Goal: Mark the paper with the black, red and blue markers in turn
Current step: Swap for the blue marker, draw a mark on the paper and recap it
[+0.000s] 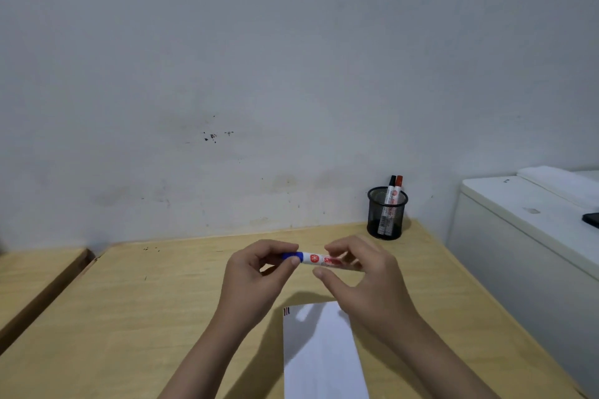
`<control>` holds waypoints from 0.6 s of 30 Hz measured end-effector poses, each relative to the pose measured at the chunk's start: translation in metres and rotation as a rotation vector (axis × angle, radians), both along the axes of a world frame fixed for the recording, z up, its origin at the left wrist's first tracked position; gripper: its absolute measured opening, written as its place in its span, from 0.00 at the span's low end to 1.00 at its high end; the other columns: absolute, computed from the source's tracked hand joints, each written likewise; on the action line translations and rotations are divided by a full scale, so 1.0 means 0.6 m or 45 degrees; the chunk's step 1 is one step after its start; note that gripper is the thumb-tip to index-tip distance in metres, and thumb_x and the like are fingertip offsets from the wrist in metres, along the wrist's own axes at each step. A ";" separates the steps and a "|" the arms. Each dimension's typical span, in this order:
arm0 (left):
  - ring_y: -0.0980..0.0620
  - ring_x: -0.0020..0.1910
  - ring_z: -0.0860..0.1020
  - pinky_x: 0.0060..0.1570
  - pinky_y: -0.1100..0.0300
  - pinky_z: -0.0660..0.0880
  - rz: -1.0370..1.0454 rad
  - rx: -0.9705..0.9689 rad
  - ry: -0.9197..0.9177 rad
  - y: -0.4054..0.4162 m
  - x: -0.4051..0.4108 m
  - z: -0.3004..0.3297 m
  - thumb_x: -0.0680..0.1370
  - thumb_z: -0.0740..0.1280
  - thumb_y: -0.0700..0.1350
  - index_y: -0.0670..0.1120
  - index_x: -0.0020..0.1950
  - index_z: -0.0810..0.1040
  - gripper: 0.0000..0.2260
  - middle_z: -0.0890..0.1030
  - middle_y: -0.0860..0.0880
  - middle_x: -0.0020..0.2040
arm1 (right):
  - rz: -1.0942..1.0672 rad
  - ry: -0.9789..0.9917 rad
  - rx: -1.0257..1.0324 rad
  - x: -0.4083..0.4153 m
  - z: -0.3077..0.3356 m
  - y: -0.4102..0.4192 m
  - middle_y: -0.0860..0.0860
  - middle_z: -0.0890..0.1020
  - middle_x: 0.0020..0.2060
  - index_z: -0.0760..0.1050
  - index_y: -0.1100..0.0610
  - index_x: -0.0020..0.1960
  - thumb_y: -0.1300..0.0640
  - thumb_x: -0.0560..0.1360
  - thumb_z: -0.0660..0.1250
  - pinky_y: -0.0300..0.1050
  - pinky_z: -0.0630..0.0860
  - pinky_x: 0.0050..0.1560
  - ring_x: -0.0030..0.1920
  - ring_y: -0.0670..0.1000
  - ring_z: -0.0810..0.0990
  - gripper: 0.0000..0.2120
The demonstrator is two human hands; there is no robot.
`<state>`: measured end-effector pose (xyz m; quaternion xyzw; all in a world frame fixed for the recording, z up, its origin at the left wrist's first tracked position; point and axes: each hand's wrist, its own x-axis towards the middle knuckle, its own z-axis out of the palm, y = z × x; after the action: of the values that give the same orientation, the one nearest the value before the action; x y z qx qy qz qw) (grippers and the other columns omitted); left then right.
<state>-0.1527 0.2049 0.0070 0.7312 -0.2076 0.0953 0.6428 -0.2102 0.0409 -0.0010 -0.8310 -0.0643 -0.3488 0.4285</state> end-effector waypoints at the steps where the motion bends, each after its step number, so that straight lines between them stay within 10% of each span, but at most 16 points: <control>1: 0.53 0.39 0.81 0.38 0.66 0.77 -0.041 0.013 -0.007 -0.013 0.001 0.005 0.69 0.73 0.36 0.48 0.41 0.84 0.07 0.86 0.49 0.39 | -0.008 -0.030 -0.132 0.005 0.001 -0.012 0.43 0.80 0.41 0.80 0.53 0.48 0.54 0.66 0.75 0.33 0.75 0.42 0.43 0.43 0.78 0.11; 8: 0.54 0.40 0.81 0.41 0.68 0.77 -0.164 -0.013 -0.053 -0.116 0.024 0.036 0.70 0.73 0.38 0.46 0.49 0.82 0.09 0.84 0.44 0.42 | -0.084 -0.187 -0.359 0.031 0.020 -0.107 0.44 0.80 0.39 0.73 0.50 0.62 0.56 0.70 0.70 0.42 0.79 0.38 0.35 0.43 0.78 0.21; 18: 0.50 0.61 0.74 0.55 0.66 0.64 -0.039 0.509 -0.195 -0.322 0.177 -0.007 0.72 0.70 0.49 0.44 0.60 0.75 0.19 0.77 0.46 0.61 | -0.527 -0.365 0.207 0.172 0.116 -0.314 0.46 0.78 0.34 0.72 0.55 0.58 0.63 0.71 0.70 0.29 0.74 0.34 0.28 0.41 0.78 0.18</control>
<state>-0.0464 0.0116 0.0027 0.8314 -0.2817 0.0979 0.4688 -0.1070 -0.1475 0.0687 -0.7313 0.0751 -0.5472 0.4000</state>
